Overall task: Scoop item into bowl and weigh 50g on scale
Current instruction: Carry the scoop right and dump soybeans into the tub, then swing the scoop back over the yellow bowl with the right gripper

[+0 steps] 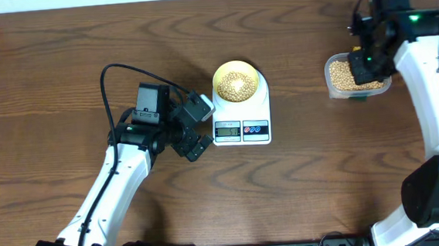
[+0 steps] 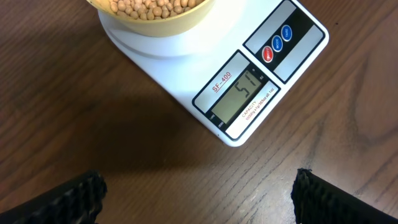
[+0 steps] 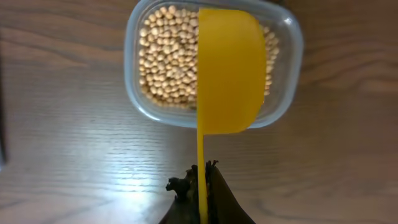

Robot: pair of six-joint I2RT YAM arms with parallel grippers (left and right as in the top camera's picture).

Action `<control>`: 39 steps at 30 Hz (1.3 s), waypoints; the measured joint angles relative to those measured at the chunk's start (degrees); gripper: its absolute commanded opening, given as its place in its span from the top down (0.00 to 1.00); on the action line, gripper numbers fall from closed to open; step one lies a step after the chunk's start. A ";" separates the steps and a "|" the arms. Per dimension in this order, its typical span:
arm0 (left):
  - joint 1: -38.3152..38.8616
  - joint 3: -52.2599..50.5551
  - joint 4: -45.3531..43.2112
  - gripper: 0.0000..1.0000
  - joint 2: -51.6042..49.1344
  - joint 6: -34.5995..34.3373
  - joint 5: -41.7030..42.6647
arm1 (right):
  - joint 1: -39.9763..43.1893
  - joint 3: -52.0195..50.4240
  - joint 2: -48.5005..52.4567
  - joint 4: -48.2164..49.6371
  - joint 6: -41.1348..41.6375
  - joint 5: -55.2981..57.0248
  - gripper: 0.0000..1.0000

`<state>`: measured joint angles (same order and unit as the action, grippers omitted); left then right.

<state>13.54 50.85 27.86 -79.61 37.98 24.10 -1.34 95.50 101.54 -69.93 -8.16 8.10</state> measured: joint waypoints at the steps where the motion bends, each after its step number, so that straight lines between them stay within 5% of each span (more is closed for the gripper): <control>1: 0.00 0.00 0.00 0.02 0.00 0.00 0.00 | -0.83 0.00 0.00 0.13 0.04 1.62 0.99; 10: 0.00 0.00 0.00 0.03 0.00 0.00 0.00 | -3.74 0.00 0.00 1.88 1.97 8.57 0.99; 22: 0.00 0.00 0.02 0.03 0.00 0.00 0.00 | -7.63 0.15 4.11 23.04 7.96 -20.57 0.99; 39: 0.00 0.00 0.00 0.02 0.00 0.00 0.00 | -21.64 0.13 8.31 27.28 7.91 -24.02 0.99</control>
<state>13.54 50.85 27.86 -79.61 37.98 24.10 -22.98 95.64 109.84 -42.65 -0.25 -15.92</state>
